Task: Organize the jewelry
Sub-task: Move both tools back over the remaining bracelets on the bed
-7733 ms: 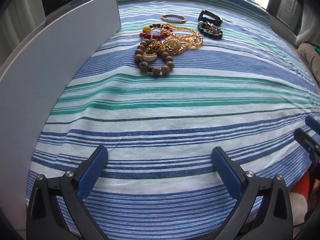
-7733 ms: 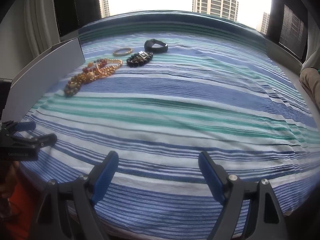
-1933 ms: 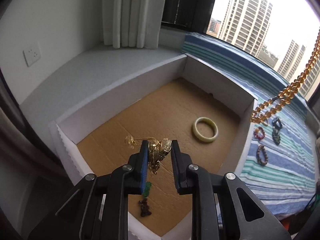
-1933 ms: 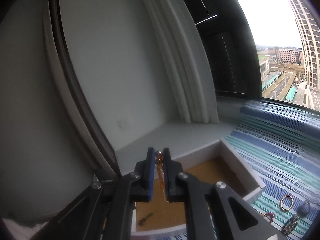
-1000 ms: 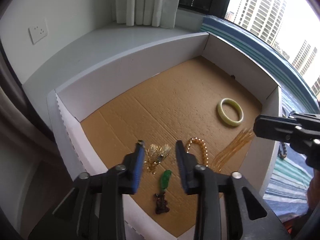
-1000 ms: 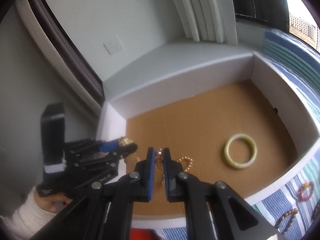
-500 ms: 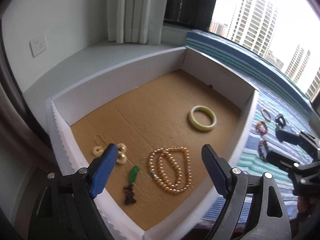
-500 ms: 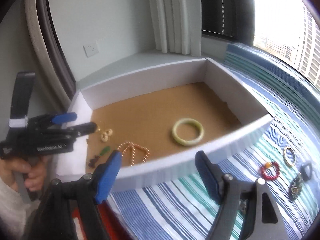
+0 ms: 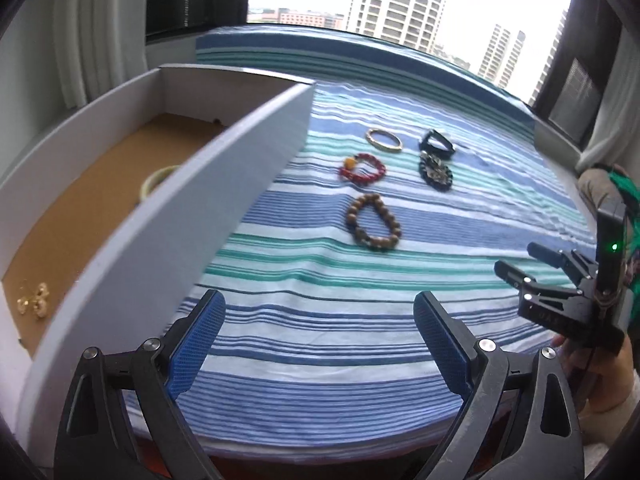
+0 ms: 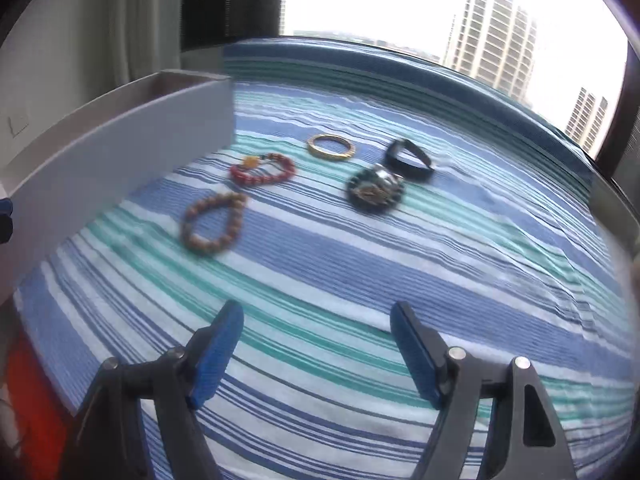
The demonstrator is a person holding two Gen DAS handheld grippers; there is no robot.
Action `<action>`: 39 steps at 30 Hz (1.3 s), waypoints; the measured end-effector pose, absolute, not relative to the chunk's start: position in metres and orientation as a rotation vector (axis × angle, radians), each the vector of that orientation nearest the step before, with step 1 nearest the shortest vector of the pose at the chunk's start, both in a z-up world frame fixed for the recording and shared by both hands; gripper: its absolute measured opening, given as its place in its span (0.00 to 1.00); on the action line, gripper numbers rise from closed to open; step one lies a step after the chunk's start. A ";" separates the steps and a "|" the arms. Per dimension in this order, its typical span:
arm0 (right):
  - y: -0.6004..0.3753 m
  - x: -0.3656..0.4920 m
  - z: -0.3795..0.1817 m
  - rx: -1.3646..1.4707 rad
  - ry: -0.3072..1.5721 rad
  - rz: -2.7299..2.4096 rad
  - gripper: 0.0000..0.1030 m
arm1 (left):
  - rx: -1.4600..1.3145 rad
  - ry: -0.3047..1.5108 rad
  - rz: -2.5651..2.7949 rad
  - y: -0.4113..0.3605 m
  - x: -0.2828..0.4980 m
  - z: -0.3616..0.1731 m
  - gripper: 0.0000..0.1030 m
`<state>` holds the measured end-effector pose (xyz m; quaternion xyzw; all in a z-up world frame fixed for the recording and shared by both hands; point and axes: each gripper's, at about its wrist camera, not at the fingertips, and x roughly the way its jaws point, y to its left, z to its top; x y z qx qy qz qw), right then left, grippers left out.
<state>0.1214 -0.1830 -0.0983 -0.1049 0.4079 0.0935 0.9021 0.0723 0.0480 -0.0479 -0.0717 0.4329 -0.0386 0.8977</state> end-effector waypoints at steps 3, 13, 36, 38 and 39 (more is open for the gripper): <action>-0.222 0.118 -0.106 -0.163 0.864 0.117 0.75 | -0.102 0.910 -0.110 0.020 0.086 -0.070 0.93; -0.270 0.123 -0.129 -0.089 0.877 0.014 0.75 | 0.022 0.973 -0.109 -0.016 0.103 -0.115 0.93; -0.278 0.125 -0.141 -0.040 0.872 0.024 0.80 | -0.044 1.097 -0.134 -0.002 0.109 -0.116 0.99; -0.278 0.125 -0.141 -0.039 0.872 0.023 0.80 | -0.080 1.072 -0.152 0.009 0.109 -0.104 0.99; -0.278 0.125 -0.141 -0.040 0.872 0.023 0.80 | -0.085 1.061 -0.159 0.015 0.110 -0.098 0.99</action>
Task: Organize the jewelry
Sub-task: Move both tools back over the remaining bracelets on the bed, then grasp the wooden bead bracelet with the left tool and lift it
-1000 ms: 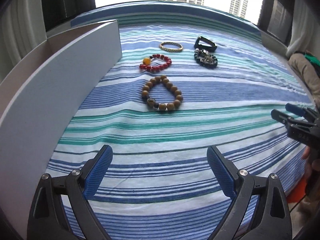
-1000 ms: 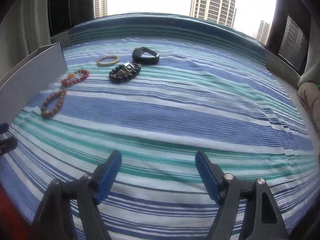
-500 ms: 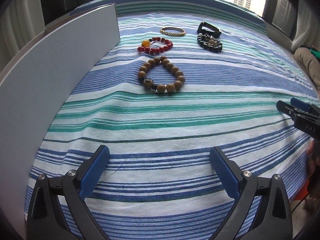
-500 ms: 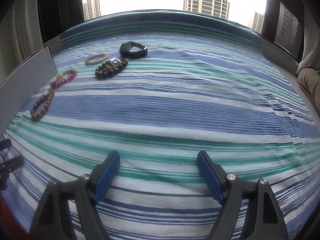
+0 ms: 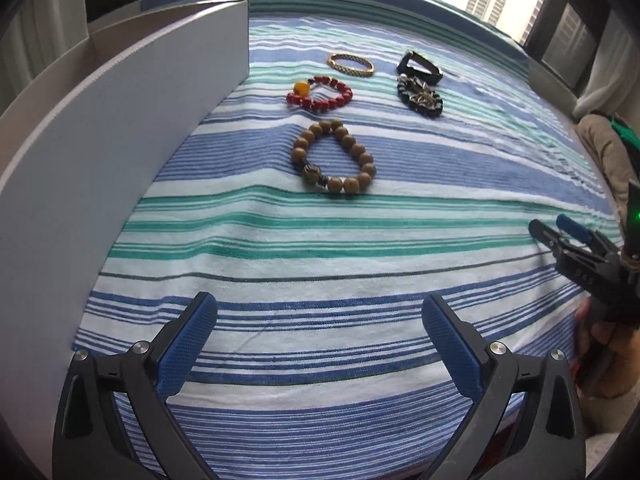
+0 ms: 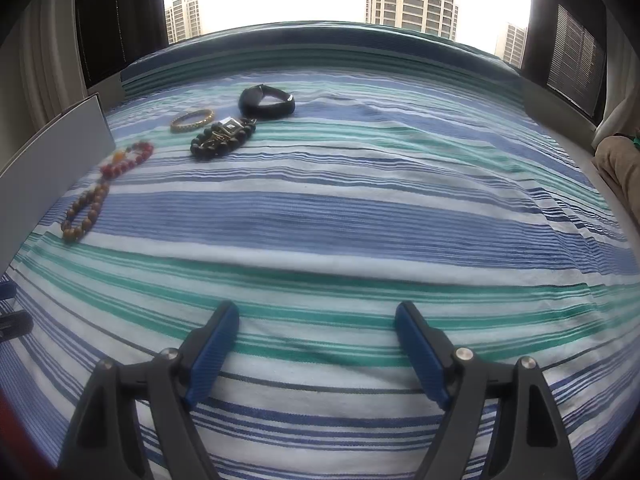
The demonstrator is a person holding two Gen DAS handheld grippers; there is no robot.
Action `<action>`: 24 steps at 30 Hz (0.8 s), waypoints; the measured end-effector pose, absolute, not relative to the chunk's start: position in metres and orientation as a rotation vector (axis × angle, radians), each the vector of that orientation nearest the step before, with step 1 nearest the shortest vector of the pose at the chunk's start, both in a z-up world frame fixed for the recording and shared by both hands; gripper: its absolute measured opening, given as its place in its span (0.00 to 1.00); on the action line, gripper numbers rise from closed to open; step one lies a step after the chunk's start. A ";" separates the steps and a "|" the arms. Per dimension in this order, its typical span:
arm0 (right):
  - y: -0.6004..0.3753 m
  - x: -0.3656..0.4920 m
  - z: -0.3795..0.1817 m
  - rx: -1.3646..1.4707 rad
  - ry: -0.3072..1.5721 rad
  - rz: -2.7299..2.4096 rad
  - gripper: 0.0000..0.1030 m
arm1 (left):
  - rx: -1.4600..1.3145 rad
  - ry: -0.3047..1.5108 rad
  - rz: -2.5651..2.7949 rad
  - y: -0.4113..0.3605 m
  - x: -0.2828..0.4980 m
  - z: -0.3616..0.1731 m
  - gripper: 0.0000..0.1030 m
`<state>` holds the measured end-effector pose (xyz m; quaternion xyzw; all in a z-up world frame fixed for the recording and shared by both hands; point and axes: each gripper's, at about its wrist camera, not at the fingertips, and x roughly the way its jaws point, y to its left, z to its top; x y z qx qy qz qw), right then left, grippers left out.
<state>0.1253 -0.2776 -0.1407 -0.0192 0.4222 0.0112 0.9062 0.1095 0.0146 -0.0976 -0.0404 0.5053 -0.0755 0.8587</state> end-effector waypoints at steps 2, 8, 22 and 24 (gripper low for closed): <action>-0.278 0.125 -0.141 -0.040 0.872 0.023 0.80 | -0.082 1.047 -0.172 0.023 0.115 -0.087 0.99; -0.278 0.125 -0.141 -0.039 0.872 0.023 0.80 | -0.073 1.034 -0.198 0.024 0.152 -0.069 0.98; -0.278 0.126 -0.140 -0.039 0.873 0.022 0.80 | -0.227 1.120 0.000 0.009 0.208 -0.116 0.49; -0.277 0.126 -0.140 -0.038 0.873 0.023 0.81 | -0.167 1.093 0.038 0.001 0.209 -0.118 0.49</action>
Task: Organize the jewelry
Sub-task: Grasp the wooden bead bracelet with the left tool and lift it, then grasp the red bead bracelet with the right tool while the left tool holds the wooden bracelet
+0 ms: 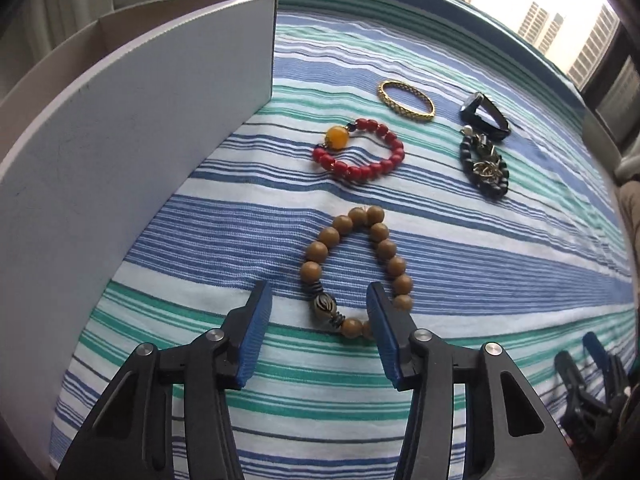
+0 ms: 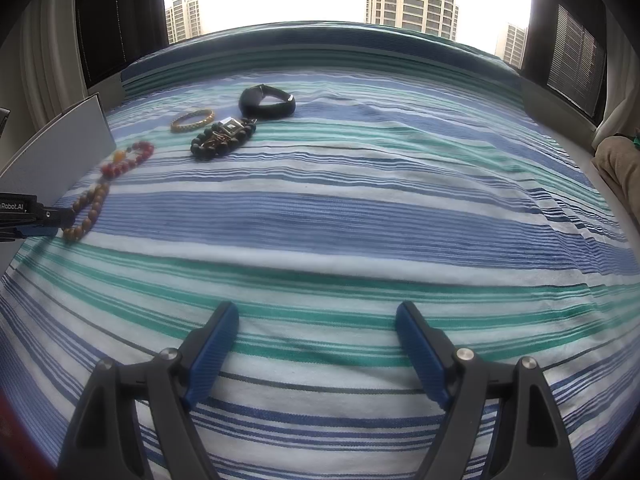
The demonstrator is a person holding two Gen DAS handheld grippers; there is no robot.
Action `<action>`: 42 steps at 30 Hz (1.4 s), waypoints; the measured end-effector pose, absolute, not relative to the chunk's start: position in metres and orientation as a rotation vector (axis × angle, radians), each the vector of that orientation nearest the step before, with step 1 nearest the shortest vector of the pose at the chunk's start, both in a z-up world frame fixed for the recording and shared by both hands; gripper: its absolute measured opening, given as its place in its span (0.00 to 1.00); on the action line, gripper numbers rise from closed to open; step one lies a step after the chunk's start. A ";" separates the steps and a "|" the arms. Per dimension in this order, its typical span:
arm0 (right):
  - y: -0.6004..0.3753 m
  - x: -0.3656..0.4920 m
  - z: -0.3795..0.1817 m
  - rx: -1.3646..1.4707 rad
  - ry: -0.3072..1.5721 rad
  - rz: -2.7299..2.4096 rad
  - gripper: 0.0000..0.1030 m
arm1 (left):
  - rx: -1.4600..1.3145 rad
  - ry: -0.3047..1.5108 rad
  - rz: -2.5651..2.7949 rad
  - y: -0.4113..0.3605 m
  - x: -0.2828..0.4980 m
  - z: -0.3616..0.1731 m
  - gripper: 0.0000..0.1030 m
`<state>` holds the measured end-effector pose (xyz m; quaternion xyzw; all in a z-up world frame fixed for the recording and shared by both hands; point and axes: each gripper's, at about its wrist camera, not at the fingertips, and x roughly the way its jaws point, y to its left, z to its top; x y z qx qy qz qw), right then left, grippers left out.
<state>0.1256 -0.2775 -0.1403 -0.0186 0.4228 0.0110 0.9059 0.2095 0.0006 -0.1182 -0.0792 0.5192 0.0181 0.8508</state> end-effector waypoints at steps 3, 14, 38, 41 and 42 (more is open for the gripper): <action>-0.277 0.126 -0.140 -0.038 0.873 0.023 0.81 | -0.096 1.072 0.084 -0.011 0.212 -0.121 0.49; -0.277 0.126 -0.140 -0.036 0.874 0.023 0.81 | -0.188 1.056 -0.023 0.005 0.186 -0.112 0.11; -0.276 0.126 -0.140 -0.037 0.874 0.020 0.81 | -0.531 0.901 -0.212 0.058 0.123 -0.042 0.11; -0.276 0.126 -0.140 -0.037 0.874 0.020 0.81 | -0.533 0.900 -0.210 0.064 0.117 -0.043 0.11; -0.276 0.127 -0.140 -0.037 0.875 0.020 0.81 | -0.533 0.898 -0.207 0.066 0.115 -0.043 0.11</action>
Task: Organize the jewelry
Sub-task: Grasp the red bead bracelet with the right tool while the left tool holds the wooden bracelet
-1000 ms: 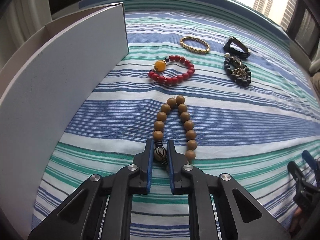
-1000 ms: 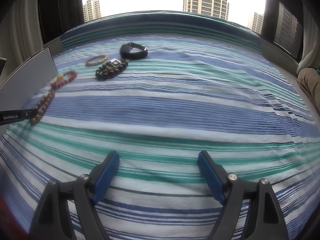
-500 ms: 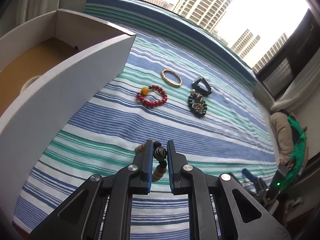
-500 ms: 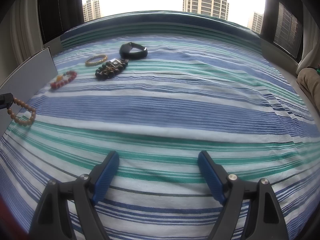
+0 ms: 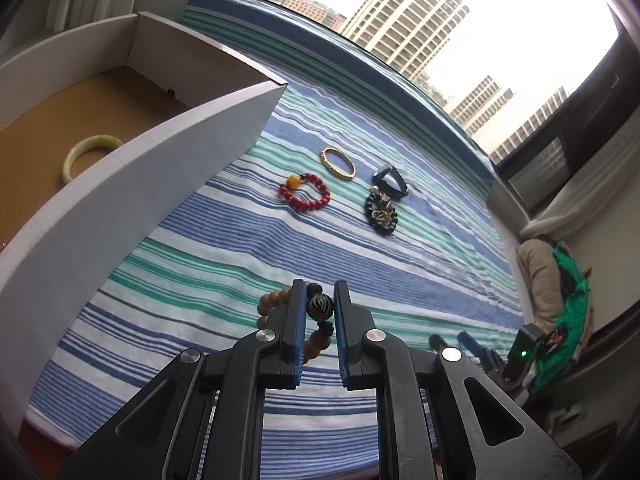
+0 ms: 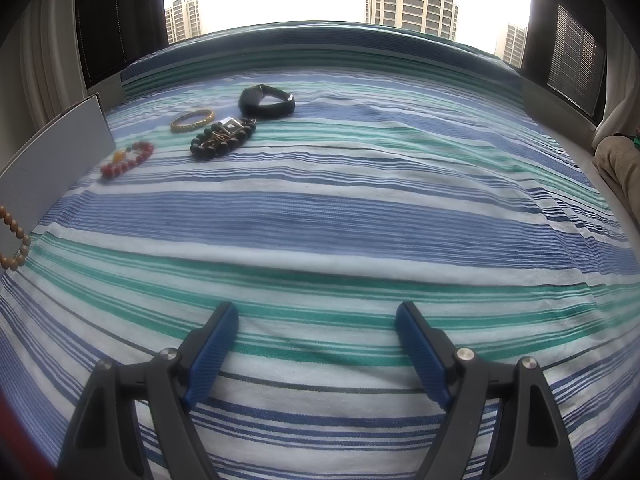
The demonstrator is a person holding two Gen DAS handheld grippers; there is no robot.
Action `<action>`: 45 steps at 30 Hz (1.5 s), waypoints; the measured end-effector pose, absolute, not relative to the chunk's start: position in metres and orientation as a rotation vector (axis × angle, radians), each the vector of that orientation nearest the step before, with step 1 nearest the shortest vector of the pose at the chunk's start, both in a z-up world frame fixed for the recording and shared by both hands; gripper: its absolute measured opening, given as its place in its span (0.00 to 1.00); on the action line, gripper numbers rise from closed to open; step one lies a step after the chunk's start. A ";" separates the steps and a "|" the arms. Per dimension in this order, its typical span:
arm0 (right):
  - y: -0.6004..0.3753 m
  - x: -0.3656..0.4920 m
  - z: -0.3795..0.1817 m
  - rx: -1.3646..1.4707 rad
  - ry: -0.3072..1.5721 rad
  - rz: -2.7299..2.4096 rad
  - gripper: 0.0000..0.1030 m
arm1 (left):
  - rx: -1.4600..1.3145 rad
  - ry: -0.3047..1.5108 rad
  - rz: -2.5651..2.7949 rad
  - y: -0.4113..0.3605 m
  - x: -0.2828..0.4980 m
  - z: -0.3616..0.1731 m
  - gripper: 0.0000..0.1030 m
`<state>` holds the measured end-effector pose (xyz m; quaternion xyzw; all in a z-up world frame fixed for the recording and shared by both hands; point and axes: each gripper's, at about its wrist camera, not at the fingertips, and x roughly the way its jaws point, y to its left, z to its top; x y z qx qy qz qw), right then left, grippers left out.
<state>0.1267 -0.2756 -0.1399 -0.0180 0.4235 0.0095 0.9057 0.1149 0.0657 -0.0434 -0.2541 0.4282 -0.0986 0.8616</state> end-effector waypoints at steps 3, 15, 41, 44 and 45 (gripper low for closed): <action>-0.276 0.126 -0.140 -0.037 0.875 0.021 0.81 | -0.524 0.893 -0.196 0.070 0.109 -0.045 0.11; -0.216 0.173 -0.055 0.119 0.919 0.376 0.77 | -0.552 0.860 -0.180 0.098 0.084 -0.049 0.11; -0.022 0.337 -0.125 0.048 1.175 0.281 0.17 | -0.619 0.822 -0.187 0.126 0.049 -0.048 0.11; -0.038 0.317 -0.104 0.089 1.123 0.351 0.17 | -0.628 0.811 -0.188 0.128 0.046 -0.042 0.11; -0.043 0.309 -0.095 0.096 1.106 0.379 0.17 | -0.635 0.808 -0.192 0.129 0.045 -0.039 0.11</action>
